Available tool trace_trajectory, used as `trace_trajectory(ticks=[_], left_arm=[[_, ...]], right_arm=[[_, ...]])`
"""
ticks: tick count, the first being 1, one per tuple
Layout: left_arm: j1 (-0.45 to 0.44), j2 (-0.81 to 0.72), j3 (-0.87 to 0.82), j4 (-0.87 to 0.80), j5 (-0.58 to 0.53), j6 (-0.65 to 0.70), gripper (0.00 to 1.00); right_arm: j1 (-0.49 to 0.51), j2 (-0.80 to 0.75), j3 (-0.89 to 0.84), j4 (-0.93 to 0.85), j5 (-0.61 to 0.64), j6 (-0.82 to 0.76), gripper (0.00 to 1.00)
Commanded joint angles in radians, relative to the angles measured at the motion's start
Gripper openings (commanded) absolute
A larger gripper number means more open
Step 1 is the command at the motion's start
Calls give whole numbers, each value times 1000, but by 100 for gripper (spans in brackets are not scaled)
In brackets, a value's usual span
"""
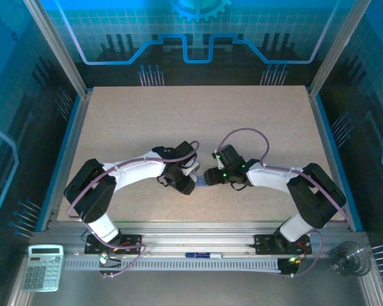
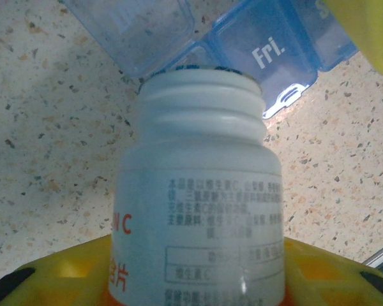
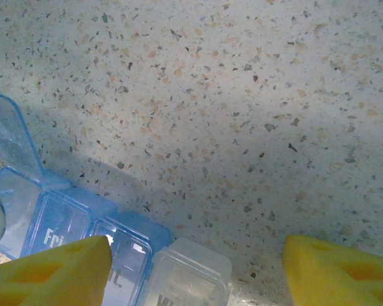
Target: Sort the pills into containers
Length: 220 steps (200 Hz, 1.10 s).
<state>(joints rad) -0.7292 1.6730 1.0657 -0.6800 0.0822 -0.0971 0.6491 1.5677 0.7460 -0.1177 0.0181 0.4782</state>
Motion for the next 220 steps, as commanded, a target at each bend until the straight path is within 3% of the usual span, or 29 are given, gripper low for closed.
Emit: trace_trajectory(ticks=[1,220], left_arm=[[-7,14,39,-49,-12,26,0],[-6,76,129,-159,-16,77,0]], right_arm=[[15,18,-16,3,-1,8,72],[17,25,-31,20,-6,14,72]])
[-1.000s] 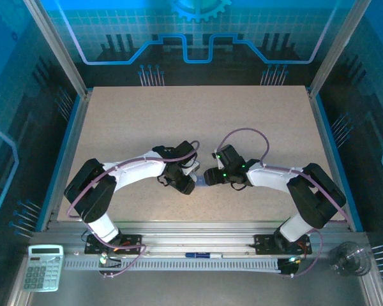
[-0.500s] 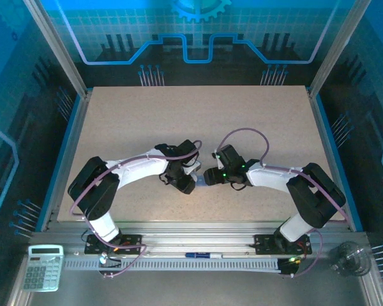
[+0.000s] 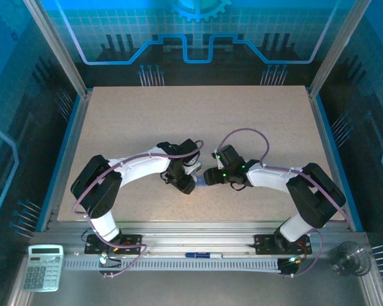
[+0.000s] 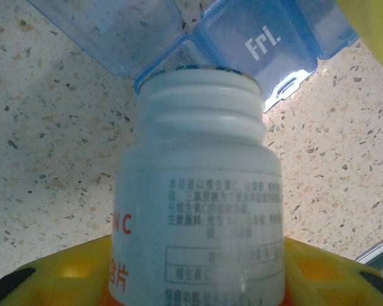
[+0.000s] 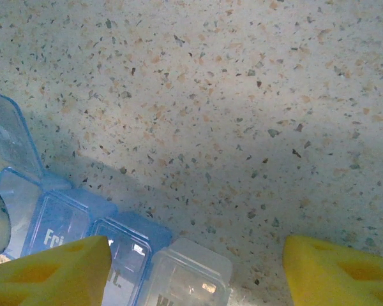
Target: Sort the pills into containers
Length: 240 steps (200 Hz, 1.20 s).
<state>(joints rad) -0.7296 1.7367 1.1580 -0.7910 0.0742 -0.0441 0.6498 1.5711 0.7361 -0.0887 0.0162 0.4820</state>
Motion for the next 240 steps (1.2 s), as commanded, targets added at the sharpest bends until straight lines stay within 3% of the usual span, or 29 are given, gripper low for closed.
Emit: trace_trajectory(ticks=[1,240], left_arm=[[-6,12,37,-49,-8,25,0],[-6,92,134,-148,-25,70,0]], right_arm=[[16,21,-22,-9,-5,10,72],[16,28,-20,-8,-7,11,72]])
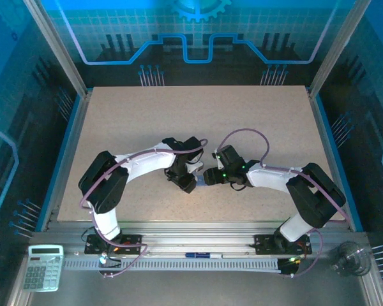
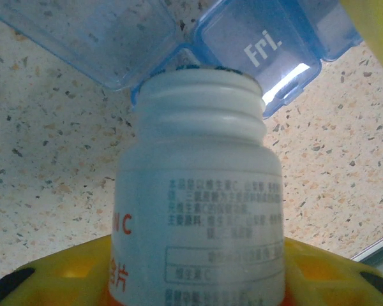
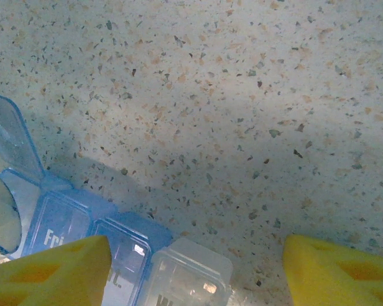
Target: Sort the pills into containers
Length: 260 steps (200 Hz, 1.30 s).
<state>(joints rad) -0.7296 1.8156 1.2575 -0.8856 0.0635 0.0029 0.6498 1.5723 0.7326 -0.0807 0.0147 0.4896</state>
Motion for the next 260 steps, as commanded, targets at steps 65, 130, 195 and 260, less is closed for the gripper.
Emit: trace_trajectory(ticks=[65,130,195,260], left_arm=[[-6,39,57,-79,-19,35,0],[-6,56,62,-85,-17,42,0],[-5,36,69,-85,8,39,0],[-4,36,95,-115,9,47,0]], right_arm=[[16,28,-22,-13,-4,3,72],[16,29,-24,-13,-5,4,72],[16,25,-32,-13,-2,6,72],[16,26,-33,-12,-1,6,72]])
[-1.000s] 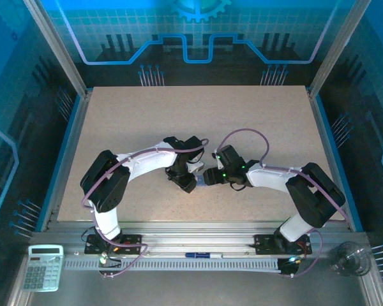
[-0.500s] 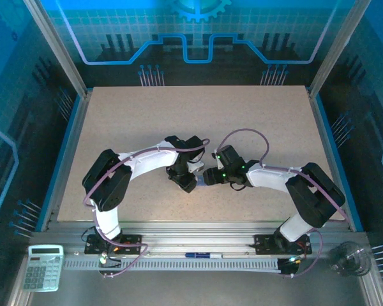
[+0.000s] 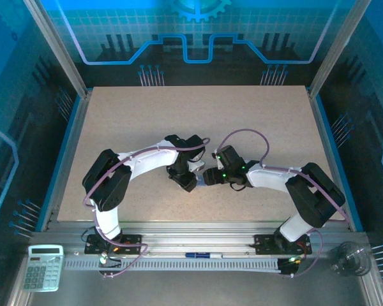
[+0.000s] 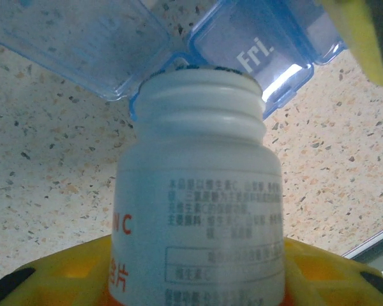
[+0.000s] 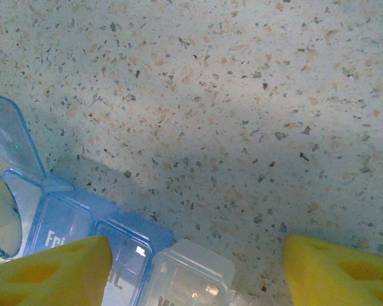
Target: Sort the pills into containers
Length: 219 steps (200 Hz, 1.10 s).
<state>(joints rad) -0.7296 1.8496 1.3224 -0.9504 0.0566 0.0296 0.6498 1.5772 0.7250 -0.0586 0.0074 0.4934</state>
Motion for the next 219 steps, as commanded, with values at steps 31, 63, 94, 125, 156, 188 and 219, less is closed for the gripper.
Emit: trace_trajectory(ticks=[31,63,94,125,156,188,219], left_arm=[[-3,6,35,-62,10,28,0],[-2,13,34,-68,6,35,0],[2,24,43,-76,9,42,0],[6,41,55,-87,7,51,0],[6,54,62,-89,3,56,0],[9,58,68,-90,2,58,0],[15,55,76,-97,2,64,0]], right_arm=[[16,21,-25,-34,6,2,72],[16,23,-24,-37,5,1,72],[16,24,-23,-37,5,1,72],[16,23,-23,-35,3,2,72],[16,22,-22,-39,5,-1,72],[16,24,-23,-37,3,-1,72],[16,26,-24,-36,3,-1,72]])
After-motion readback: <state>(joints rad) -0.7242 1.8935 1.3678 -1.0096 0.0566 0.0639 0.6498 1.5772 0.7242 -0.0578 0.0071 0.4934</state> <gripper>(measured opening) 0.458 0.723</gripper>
